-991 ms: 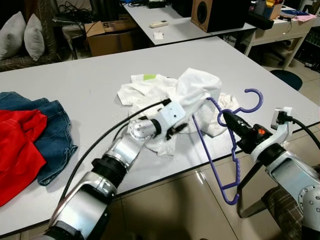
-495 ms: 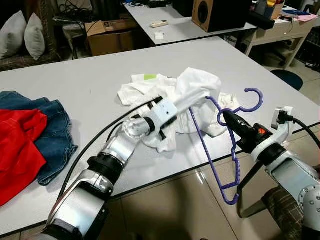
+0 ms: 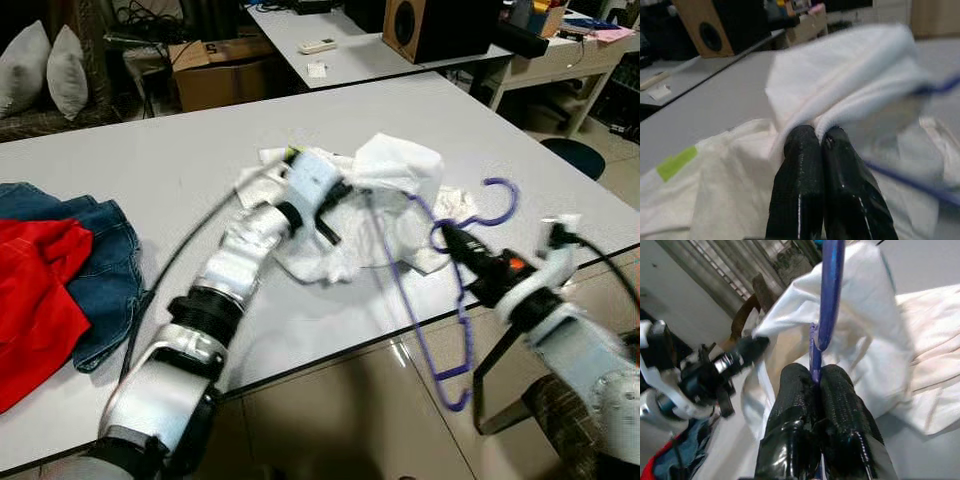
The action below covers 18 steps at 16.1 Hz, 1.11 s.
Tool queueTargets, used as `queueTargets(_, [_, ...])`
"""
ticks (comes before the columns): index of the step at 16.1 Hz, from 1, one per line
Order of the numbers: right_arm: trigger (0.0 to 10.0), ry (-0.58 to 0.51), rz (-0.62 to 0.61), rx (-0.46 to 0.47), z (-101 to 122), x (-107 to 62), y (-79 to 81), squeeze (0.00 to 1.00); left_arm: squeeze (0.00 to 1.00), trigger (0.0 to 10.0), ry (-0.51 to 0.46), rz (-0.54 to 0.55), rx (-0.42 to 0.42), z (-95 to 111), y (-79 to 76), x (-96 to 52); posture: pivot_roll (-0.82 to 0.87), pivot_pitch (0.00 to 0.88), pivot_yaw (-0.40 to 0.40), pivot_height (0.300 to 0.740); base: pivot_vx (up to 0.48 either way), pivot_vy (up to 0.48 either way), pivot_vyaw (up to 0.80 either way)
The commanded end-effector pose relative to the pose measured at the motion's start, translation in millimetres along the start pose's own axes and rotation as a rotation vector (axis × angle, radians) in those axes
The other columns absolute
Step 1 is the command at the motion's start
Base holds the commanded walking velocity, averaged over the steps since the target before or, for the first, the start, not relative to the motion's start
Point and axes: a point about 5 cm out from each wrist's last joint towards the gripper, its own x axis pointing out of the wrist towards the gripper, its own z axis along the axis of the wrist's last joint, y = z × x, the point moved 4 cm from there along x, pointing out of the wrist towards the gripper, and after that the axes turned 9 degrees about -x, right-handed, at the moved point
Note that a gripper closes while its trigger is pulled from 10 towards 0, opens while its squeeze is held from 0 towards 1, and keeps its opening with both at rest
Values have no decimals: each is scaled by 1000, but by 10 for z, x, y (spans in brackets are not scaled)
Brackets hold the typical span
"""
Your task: Hang hanger
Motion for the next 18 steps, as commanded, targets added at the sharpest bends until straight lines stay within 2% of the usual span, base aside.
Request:
queueTargets(1, [10000,-2,14,-14,15,56,69,0,0,0,-65,-16,17,281,71,-21,-81,0,36,740,0,0,0])
queueTargets(2, [10000,-5,-5,-6,-27,120,74,0,0,0,-105,-39,23,451,130,-98,-73,0,38,740,0,0,0])
queueTargets(3, [10000,-8,-16,0,-43,140,70,0,0,0,-124,-29,29,523,179,-138,-66,0,38,740,0,0,0])
queueTargets(4, [10000,-21,-31,16,-71,177,84,0,0,0,-160,12,45,684,333,-246,-57,0,40,740,0,0,0])
queueTargets(5, [10000,-26,-27,23,-82,187,110,0,0,0,-176,40,51,755,417,-299,-52,0,41,740,0,0,0])
queueTargets(6, [10000,-37,-22,27,-91,195,149,0,0,0,-195,102,67,870,579,-396,-47,0,43,740,0,0,0])
queueTargets(8, [10000,-44,-19,27,-94,193,180,0,0,0,-187,195,96,947,793,-507,-41,0,45,740,0,0,0])
queueTargets(9, [10000,-40,13,18,-92,161,284,0,0,0,-157,261,135,947,945,-587,-37,0,48,740,0,0,0])
queueTargets(11, [10000,-37,47,16,-97,90,424,0,0,0,-129,275,150,920,981,-613,-42,0,56,740,0,0,0])
queueTargets(12, [10000,-43,18,23,-99,69,402,0,0,0,-129,263,149,919,955,-597,-46,0,64,740,0,0,0])
queueTargets(14, [10000,-77,-94,36,-29,17,227,0,0,0,-115,268,169,894,950,-579,-51,0,73,740,0,0,0])
queueTargets(15, [10000,-86,-93,38,-5,5,233,0,0,0,-113,277,171,889,969,-588,-53,0,75,740,0,0,0])
queueTargets(17, [10000,-123,-112,45,94,-55,247,0,0,0,-94,324,195,877,1087,-655,-57,0,76,740,0,0,0])
queueTargets(18, [10000,-149,-162,41,157,-92,195,0,0,0,-92,352,196,889,1163,-711,-57,0,75,740,0,0,0])
